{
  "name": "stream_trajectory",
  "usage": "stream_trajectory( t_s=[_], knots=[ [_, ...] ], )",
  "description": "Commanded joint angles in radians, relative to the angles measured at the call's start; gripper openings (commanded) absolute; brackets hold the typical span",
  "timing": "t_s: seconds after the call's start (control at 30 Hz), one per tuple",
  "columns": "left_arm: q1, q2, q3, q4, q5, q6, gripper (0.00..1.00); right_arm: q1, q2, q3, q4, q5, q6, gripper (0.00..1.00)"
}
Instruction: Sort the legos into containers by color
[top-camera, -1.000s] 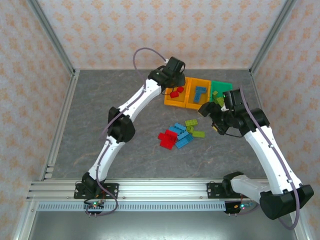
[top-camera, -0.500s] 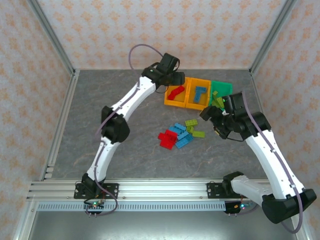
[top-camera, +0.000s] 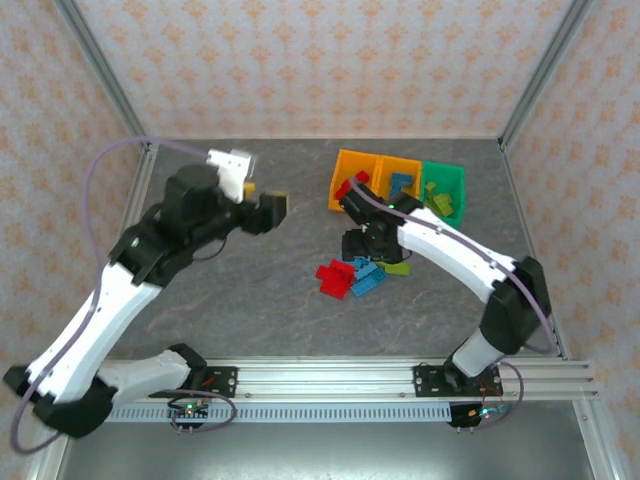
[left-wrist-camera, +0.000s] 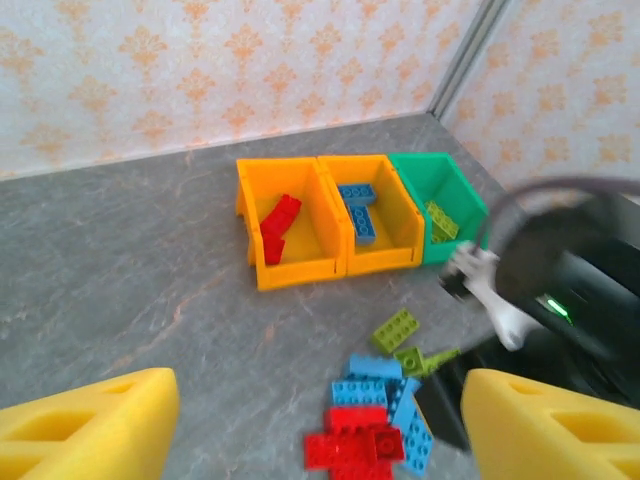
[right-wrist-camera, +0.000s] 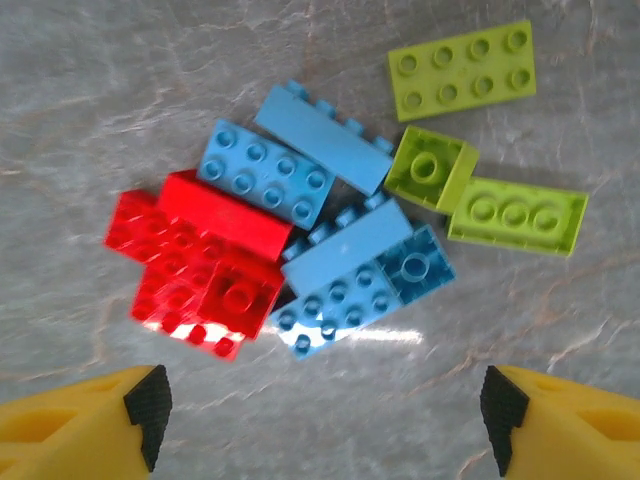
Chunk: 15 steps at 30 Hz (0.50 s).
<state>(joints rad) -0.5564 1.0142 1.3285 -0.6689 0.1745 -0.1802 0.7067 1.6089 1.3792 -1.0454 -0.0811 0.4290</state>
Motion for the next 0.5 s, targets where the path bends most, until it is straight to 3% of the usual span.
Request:
stream_trajectory(
  t_s=[0.0, 0.1, 0.23, 0.47],
  knots=[
    [-0.005, -0.127, -0.17, -0.048, 0.058, 0.141, 0.86, -0.003, 0.098, 0.058, 0.003, 0.129, -0.167, 0.86],
    [-0.005, -0.267, -0.287, -0.066, 0.099, 0.183, 0.94, -0.011, 0.212, 0.115, 0.0, 0.167, -0.236, 0.86],
    [-0.006, -0.368, -0.352, -0.081, 0.108, 0.181, 0.98, -0.043, 0.321, 0.155, 0.027, 0.116, -0.278, 0.73],
    [-0.005, -0.324, -0.379, -0.02, 0.08, 0.14, 0.99, -0.057, 0.415, 0.181, 0.045, 0.067, -0.292, 0.67]
  ],
)
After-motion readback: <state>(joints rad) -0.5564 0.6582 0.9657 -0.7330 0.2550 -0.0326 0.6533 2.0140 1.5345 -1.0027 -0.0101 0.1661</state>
